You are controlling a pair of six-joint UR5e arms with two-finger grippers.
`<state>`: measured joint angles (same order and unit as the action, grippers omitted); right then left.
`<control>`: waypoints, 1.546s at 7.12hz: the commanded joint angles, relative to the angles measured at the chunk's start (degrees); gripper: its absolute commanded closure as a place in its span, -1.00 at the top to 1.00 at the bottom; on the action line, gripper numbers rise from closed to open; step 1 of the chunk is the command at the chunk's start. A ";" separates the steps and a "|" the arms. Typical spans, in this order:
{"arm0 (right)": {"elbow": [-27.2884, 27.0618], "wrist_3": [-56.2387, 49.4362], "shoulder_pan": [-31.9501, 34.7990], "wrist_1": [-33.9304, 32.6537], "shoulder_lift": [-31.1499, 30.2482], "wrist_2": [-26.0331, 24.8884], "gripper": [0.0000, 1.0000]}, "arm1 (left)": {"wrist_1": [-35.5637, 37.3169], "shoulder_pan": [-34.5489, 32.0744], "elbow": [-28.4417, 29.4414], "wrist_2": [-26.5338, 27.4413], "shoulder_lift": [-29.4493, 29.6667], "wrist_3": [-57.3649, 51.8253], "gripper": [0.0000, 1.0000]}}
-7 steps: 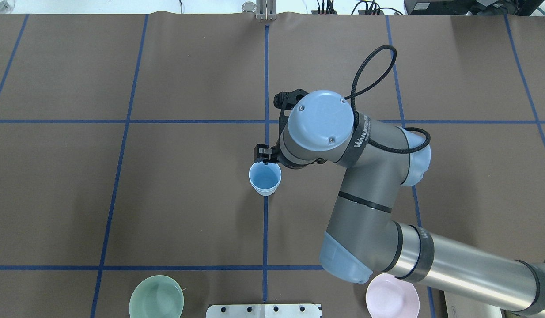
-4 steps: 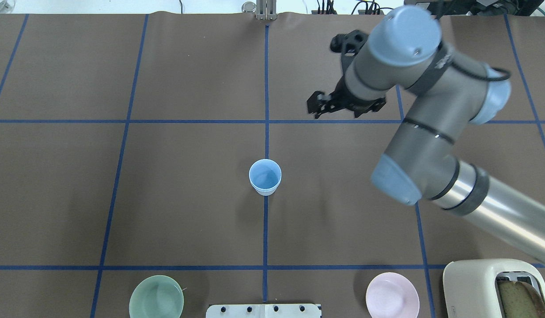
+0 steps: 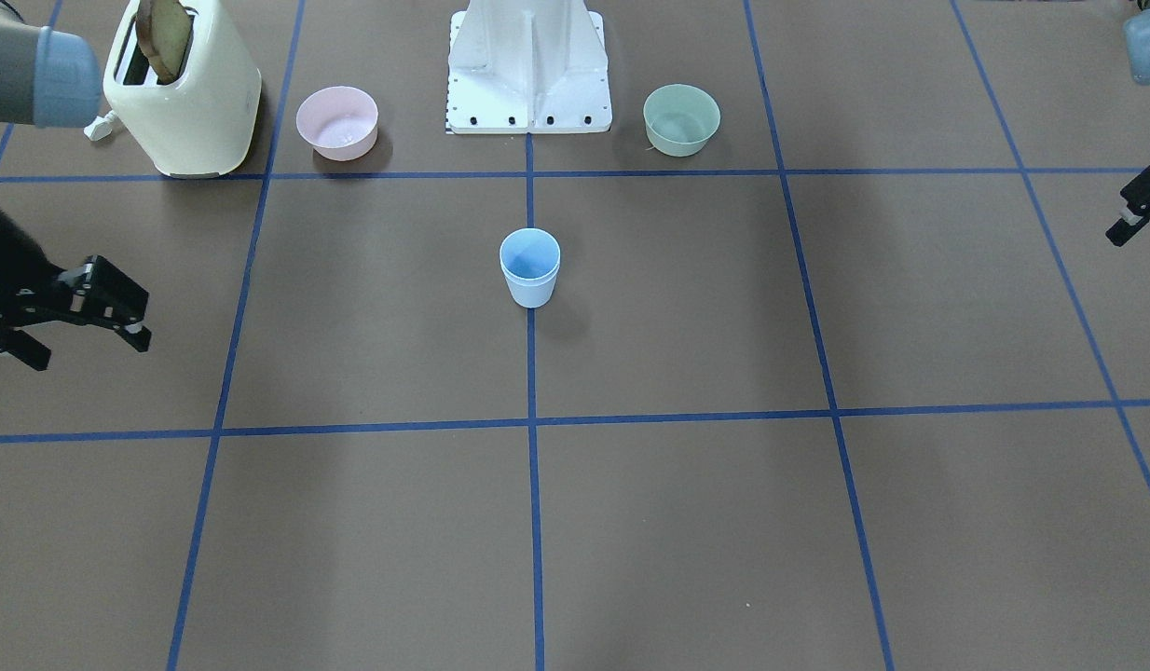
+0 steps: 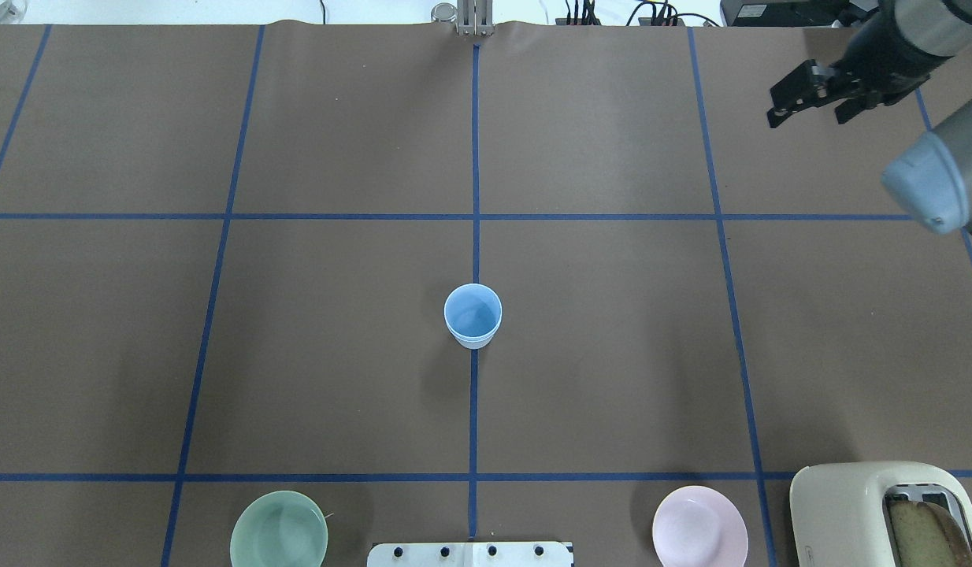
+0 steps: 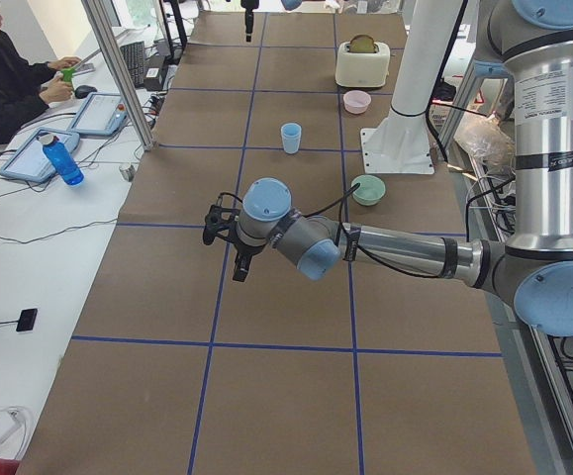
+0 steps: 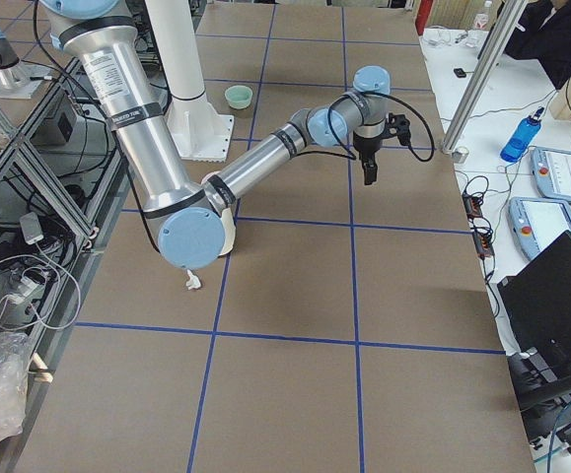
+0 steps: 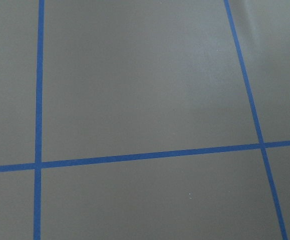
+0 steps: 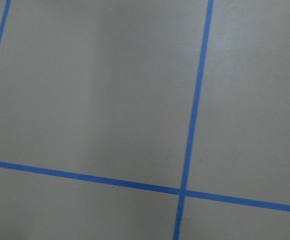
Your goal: Stack blue cups with both arms
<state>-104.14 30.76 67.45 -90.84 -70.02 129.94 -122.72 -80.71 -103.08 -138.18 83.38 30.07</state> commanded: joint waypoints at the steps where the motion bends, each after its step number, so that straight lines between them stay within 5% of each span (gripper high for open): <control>1: 0.25 -13.91 8.10 -0.12 -8.17 2.15 1.00 | 0.02 -1.89 0.16 -2.26 -0.94 -0.18 0.96; 5: 0.70 -25.82 17.97 0.92 -16.00 2.60 1.00 | -5.22 -3.13 0.43 -4.82 -5.49 -1.06 0.96; 11: -0.01 -25.93 18.33 1.64 -16.02 1.89 1.00 | -6.48 -7.09 0.34 -9.48 -6.30 -1.06 0.96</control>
<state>-104.32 4.99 85.77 -89.20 -85.84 131.87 -129.28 -87.55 -102.86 -147.34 77.02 29.01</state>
